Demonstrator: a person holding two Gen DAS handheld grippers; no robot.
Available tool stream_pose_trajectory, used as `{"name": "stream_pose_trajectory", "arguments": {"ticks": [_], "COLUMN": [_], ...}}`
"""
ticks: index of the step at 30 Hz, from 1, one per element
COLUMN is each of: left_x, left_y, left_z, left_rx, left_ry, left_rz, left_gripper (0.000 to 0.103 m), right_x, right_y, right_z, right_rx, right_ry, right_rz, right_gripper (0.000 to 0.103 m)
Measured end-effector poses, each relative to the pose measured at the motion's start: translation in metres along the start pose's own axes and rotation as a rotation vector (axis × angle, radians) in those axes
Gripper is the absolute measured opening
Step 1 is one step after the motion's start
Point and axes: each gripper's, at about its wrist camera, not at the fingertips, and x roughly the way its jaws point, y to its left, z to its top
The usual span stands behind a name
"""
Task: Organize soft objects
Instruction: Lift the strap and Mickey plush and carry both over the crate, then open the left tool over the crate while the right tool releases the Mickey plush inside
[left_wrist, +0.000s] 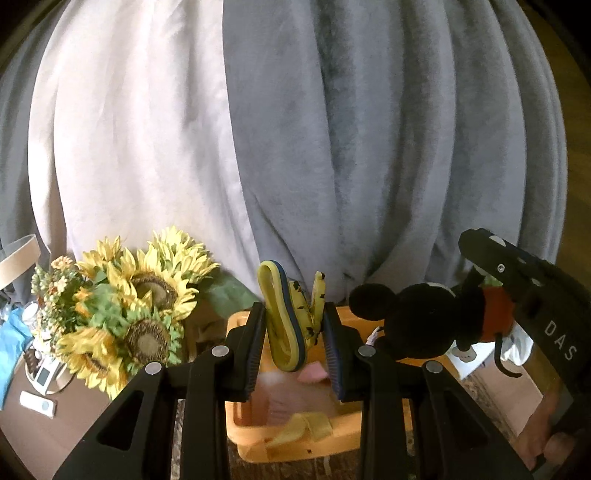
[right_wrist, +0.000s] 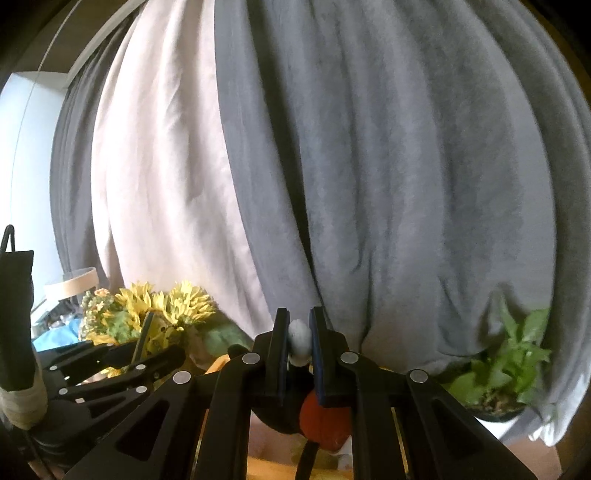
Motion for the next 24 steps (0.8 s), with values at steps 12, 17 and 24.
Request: {"name": "stream_pose_trajectory", "arguments": {"ticks": [12,17,24], "left_x": [0.071,0.104,0.147], "left_y": [0.009,0.008,0.004], "left_z": [0.010,-0.002,-0.028], "left_rx": [-0.012,-0.005,0.005], "left_ry": [0.100,0.176,0.305], "left_rz": [-0.029,-0.041,-0.061], "left_gripper": [0.031,0.031,0.031], "right_x": [0.084,0.114,0.142], "right_y": [-0.018,-0.025,-0.035], "right_z": [-0.020,-0.046,-0.084], "right_rx": [0.070,0.106,0.128], "right_ry": [0.178,0.284,0.429], "right_rz": [0.101,0.119,0.091], "right_gripper": [0.012,0.012,0.012]}}
